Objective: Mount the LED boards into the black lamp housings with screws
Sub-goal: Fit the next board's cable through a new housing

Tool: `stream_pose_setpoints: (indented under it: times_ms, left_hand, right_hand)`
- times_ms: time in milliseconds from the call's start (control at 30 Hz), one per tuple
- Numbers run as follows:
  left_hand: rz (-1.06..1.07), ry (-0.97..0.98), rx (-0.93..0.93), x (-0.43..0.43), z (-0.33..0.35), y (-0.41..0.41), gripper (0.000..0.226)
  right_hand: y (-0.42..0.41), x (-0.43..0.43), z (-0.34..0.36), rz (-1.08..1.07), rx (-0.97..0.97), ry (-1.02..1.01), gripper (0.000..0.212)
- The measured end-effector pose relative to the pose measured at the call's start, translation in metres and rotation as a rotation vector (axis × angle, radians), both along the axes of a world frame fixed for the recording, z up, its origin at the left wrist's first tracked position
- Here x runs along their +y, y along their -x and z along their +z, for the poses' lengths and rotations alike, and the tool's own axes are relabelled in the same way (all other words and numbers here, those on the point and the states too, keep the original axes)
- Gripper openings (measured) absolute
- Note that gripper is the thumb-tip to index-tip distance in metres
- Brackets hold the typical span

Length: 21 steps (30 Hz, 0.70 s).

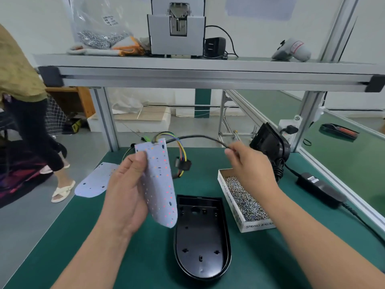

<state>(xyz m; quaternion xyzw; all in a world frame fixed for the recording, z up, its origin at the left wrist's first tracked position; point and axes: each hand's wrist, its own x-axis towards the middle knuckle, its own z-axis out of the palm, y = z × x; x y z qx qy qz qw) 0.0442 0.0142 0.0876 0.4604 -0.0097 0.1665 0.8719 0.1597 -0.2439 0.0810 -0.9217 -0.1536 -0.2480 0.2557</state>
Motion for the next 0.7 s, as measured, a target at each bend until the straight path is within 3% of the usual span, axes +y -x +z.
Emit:
stream_pose_setpoints:
  times_ms: [67,133,200,300,467,600,700]
  left_hand:
    - [-0.041,-0.024,0.071,-0.004,-0.007,-0.003,0.02]
    - [-0.081,-0.078,0.132,-0.008,-0.013,-0.005,0.021]
    - [-0.124,-0.126,0.177,-0.013,-0.017,-0.005,0.026]
    - [-0.161,-0.129,0.224,-0.017,-0.021,-0.004,0.039]
    - [-0.129,-0.055,0.253,-0.021,-0.026,-0.008,0.03]
    - [-0.142,0.032,0.304,-0.021,-0.029,-0.011,0.017]
    - [-0.156,0.052,0.35,-0.017,-0.032,-0.015,0.025]
  right_hand:
    - [0.011,0.006,0.0,0.075,0.017,-0.249,0.027]
    - [0.024,0.012,-0.001,0.212,0.17,-0.566,0.025]
    - [0.037,0.016,-0.008,0.364,0.384,-0.798,0.008]
    - [0.048,0.014,-0.017,0.424,0.473,-0.913,0.023]
    - [0.061,0.015,-0.005,0.554,0.321,-1.019,0.005]
    - [0.07,0.04,-0.011,0.596,0.442,-1.123,0.007]
    - [0.071,0.049,-0.026,0.565,0.547,-1.138,0.017]
